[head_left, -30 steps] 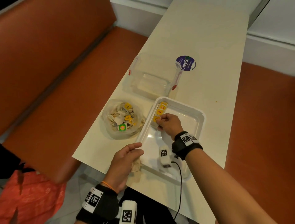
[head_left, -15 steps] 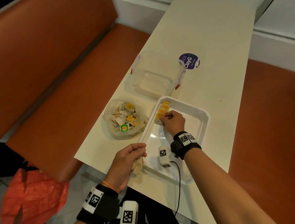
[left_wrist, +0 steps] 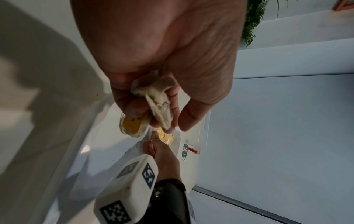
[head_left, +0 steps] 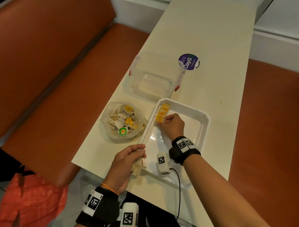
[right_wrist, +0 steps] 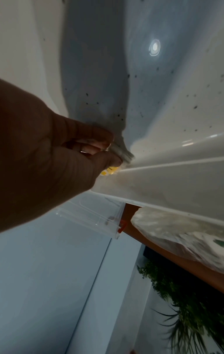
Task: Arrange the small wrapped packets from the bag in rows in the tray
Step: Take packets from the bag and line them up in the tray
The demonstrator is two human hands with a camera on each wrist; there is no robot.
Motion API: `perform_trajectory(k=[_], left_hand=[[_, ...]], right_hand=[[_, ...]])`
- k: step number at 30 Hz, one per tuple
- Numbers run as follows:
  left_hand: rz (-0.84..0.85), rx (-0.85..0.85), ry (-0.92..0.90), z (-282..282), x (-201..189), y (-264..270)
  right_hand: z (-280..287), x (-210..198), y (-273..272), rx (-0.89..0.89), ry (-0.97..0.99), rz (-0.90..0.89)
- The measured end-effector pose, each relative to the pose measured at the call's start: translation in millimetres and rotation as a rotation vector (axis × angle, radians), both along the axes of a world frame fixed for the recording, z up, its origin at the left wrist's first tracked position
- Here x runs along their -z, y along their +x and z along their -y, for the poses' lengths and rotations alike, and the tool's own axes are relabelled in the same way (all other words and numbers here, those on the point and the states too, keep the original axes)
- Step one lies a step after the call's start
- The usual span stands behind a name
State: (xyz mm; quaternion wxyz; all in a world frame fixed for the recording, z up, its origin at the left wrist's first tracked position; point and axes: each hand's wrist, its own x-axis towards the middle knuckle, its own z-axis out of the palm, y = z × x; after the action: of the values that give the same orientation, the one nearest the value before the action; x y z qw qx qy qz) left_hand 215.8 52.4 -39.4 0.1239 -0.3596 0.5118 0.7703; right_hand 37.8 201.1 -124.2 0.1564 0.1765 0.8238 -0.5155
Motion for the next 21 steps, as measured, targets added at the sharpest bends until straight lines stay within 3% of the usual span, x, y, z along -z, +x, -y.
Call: perform_trajectory(k=[12, 21], left_hand=[[-0.003, 0.005, 0.003, -4.6, -2.5, 0.0], [-0.003, 0.015, -0.006, -6.9, -1.7, 3.5]], right_hand=[[6.0, -2.9, 4.4, 0.021, -0.024, 0.013], [8.1, 0.3, 6.3, -0.07, 0.049, -0.043]])
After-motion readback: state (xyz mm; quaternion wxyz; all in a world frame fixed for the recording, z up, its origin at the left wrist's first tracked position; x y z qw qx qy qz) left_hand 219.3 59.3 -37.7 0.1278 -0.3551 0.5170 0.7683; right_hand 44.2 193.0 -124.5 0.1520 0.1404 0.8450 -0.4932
